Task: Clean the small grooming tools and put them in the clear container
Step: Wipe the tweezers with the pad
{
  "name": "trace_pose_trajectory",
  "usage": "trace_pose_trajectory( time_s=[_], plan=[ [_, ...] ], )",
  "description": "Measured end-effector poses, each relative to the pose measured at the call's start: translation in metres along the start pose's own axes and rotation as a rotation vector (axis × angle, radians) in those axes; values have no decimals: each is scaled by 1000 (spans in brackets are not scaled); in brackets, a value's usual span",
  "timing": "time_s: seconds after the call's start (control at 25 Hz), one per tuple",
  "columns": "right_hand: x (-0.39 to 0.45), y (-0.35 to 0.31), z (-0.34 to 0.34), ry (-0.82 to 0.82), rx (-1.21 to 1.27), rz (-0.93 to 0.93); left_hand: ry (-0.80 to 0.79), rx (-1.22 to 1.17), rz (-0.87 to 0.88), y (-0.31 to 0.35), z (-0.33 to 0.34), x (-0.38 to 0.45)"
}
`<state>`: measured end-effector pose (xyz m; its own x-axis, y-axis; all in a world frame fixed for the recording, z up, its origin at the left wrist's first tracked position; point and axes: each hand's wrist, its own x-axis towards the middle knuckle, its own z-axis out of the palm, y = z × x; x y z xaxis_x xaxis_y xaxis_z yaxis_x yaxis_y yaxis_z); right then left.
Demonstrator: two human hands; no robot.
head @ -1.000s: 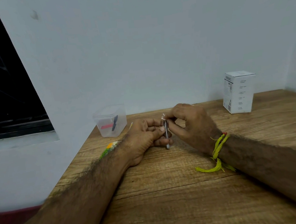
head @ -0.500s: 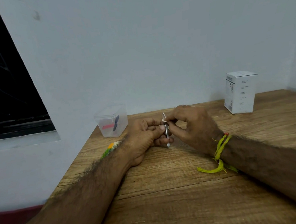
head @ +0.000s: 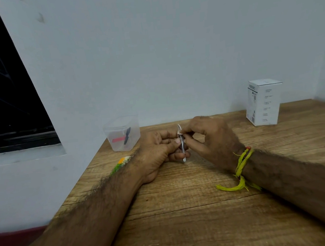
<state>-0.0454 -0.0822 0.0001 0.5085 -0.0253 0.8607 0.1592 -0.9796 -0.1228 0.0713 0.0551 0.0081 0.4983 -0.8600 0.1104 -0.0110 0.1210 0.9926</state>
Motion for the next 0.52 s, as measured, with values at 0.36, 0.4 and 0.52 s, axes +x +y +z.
trace_pose_trajectory(
  time_s=[0.36, 0.4, 0.52],
  plan=[
    [0, 0, 0, 12, -41, 9, 1, 1, 16, 0, -1, -1],
    [0, 0, 0, 11, -39, 5, 1, 2, 19, 0, -1, -1],
    [1, -1, 1, 13, -33, -2, -3, -1, 20, 1, 1, -1]
  ],
)
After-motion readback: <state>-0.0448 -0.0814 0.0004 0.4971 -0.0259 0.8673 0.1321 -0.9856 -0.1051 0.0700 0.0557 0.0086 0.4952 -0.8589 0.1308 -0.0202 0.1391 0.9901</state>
